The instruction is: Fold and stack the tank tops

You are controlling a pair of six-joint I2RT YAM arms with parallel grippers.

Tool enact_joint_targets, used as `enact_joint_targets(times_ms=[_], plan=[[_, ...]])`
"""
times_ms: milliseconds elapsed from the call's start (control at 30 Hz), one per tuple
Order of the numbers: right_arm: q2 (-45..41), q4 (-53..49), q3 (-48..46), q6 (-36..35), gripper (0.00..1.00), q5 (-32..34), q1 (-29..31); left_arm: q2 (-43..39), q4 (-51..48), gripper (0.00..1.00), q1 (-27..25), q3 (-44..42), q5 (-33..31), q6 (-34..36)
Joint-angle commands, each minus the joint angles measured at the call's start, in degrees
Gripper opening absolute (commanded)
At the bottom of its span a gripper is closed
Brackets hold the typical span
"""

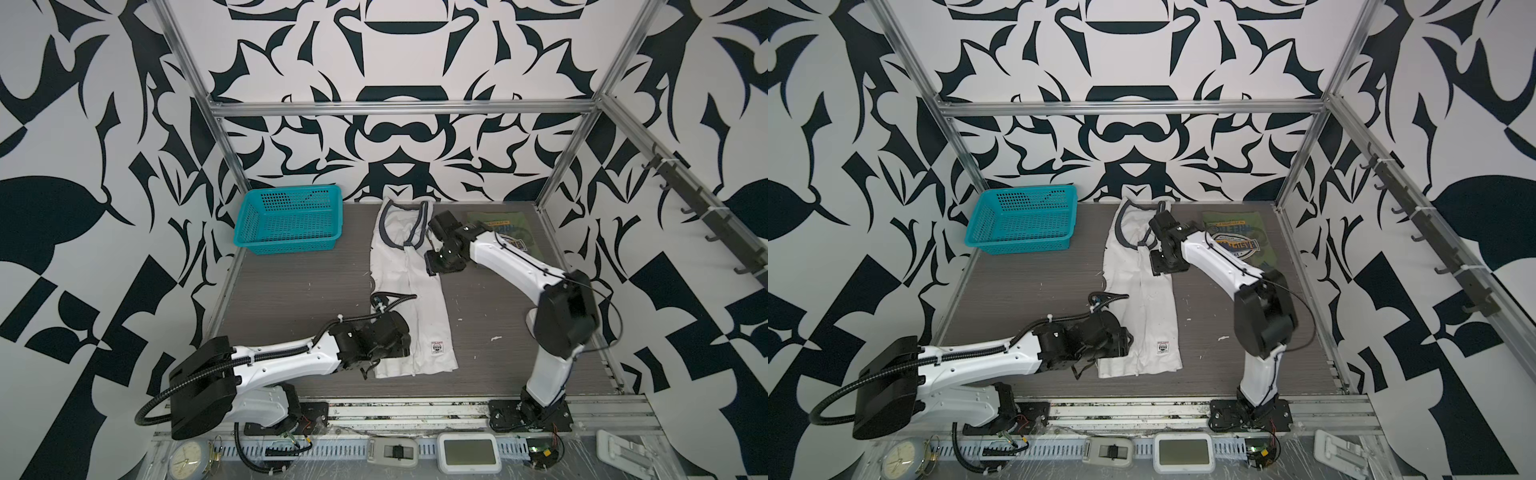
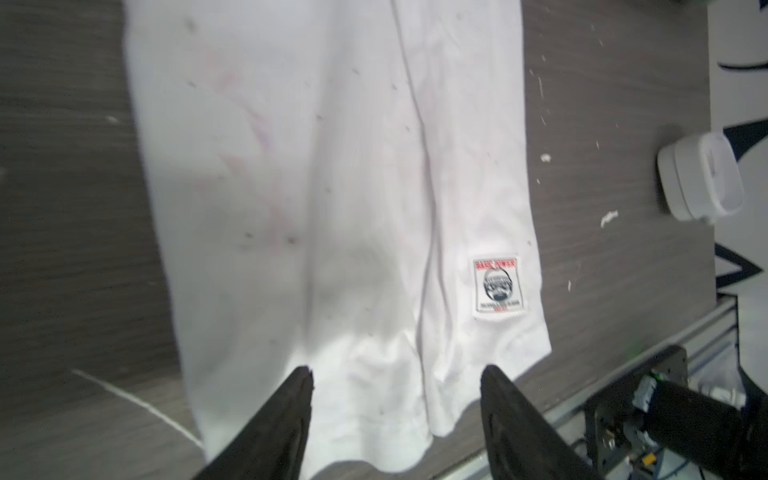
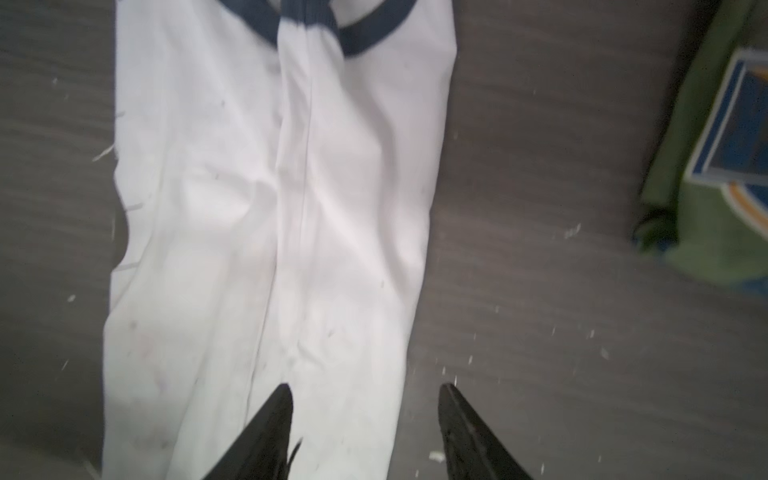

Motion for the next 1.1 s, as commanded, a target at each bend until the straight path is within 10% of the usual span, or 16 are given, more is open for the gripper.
enact_joint_targets(times_ms=[0, 700, 1067], plan=[[-5.8, 4.9, -11.1, 7.3, 0.54, 0.3, 5.3, -1.3, -2.4, 0.66, 2.8, -3.3, 0.9, 0.8], [-16.7, 8.6, -41.6, 34.7, 0.35, 2.7, 26.5, 14.3, 7.2, 0.62, -4.5, -1.3, 6.7, -2.8], [-38.5, 2.9, -42.6, 34.6, 0.38, 8.4, 26.9, 3.7, 3.0, 0.63, -7.0, -0.3, -2.7, -3.8]])
